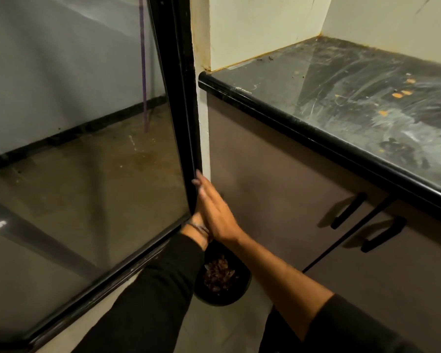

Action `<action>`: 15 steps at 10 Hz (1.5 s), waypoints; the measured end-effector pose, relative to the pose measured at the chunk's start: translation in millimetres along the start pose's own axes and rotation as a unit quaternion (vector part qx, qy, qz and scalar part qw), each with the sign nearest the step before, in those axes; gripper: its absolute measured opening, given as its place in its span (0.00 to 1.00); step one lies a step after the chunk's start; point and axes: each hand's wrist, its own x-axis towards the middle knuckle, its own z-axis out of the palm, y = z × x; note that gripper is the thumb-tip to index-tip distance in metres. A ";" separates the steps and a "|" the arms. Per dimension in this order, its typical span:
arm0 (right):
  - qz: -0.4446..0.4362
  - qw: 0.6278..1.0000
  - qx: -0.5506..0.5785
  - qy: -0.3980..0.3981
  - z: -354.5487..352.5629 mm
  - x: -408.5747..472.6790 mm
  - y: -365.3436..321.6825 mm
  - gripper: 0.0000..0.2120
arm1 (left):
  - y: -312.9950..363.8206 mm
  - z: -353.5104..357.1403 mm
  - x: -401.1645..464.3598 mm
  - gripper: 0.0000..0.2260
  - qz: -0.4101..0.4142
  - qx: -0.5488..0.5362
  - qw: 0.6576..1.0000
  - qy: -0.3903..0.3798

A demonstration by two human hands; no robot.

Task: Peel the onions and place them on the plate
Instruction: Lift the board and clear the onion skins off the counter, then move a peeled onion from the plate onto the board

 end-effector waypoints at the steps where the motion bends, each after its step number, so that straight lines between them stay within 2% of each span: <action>1: 0.143 0.988 0.009 -0.051 4.5 -30.7 43.5 0.20 | 39.1 -6.4 2.1 0.61 -0.029 -0.049 0.998 -0.008; 2: 0.299 0.950 -0.059 -0.073 -3.2 -43.2 58.7 0.24 | 51.8 -0.5 2.6 0.46 0.097 -0.207 0.971 -0.072; 3: 0.400 0.906 -0.141 -0.016 -21.7 -26.5 23.4 0.23 | 38.7 8.7 0.6 0.44 0.172 -0.106 0.978 -0.047; 4: 0.185 0.925 0.322 0.085 -25.3 -7.2 -40.4 0.24 | -41.2 13.5 11.6 0.36 0.168 0.248 0.954 0.027; 5: 0.189 0.952 0.237 -0.046 -41.6 -1.2 -70.4 0.25 | -77.7 -1.3 20.8 0.38 0.076 0.263 0.962 0.026; 6: 0.041 0.993 0.113 -0.008 -69.7 -17.7 -96.3 0.18 | -57.2 2.9 12.5 0.28 0.090 0.125 0.964 0.217; 7: -0.015 0.997 -0.044 0.057 -96.3 -36.6 -102.6 0.14 | -10.3 15.8 -14.4 0.20 0.216 0.067 0.937 0.265; 8: -0.026 0.976 -0.181 0.120 -149.4 -64.7 -116.7 0.15 | 50.6 42.5 -52.5 0.15 0.378 0.027 0.901 0.212; 9: -0.031 0.953 -0.246 0.173 -189.5 -80.1 -122.0 0.15 | 85.1 72.8 -79.4 0.13 0.472 0.044 0.865 0.166; 10: -0.016 0.911 -0.346 0.224 -254.0 -109.0 -132.2 0.17 | 121.7 128.1 -118.1 0.10 0.559 0.111 0.818 0.078; 12: 0.073 0.837 -0.466 0.277 -348.6 -172.1 -144.5 0.23 | 145.9 215.0 -164.5 0.14 0.595 0.239 0.768 0.001; 15: 0.180 0.761 -0.523 0.340 -464.0 -258.4 -161.1 0.26 | 160.2 333.1 -222.7 0.21 0.617 0.330 0.710 -0.080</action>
